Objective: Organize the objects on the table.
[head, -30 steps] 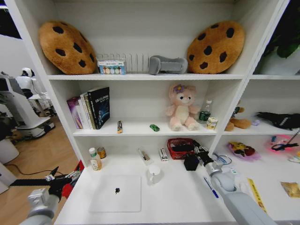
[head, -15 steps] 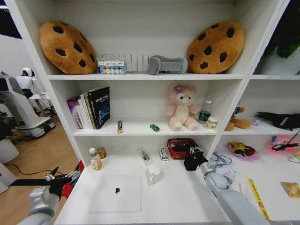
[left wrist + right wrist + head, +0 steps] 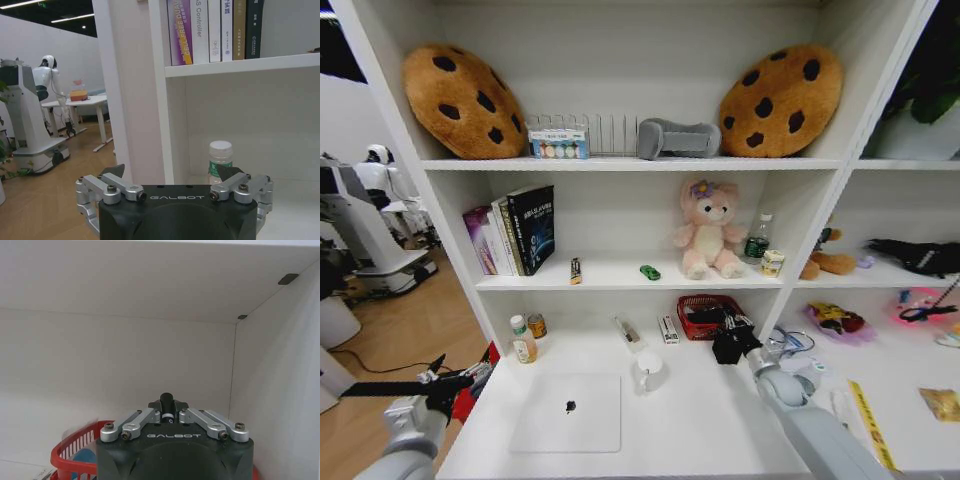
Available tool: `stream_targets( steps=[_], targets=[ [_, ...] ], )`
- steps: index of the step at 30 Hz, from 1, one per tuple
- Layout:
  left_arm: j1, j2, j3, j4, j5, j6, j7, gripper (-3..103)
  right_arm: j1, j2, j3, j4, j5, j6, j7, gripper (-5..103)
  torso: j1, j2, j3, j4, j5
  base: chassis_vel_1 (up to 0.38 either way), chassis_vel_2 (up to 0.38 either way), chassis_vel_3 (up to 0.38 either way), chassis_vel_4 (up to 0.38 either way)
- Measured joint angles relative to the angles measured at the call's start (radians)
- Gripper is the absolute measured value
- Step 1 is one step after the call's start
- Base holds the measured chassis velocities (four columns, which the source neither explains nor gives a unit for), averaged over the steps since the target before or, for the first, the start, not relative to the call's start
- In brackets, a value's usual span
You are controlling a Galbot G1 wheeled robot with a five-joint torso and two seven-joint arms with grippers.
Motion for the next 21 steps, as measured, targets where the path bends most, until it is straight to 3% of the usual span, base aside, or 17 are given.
stream_targets(
  steps=[21],
  targets=[
    [0.001, 0.001, 0.001, -0.002, 0.000, 0.000, 0.000, 100, 0.027, 0.003, -0.010, -0.029, -0.005, 0.027, 0.020, 12, 0.000, 0.000, 0.000, 0.0002, -0.0001, 0.000, 0.000, 0.000, 0.000]
  ],
)
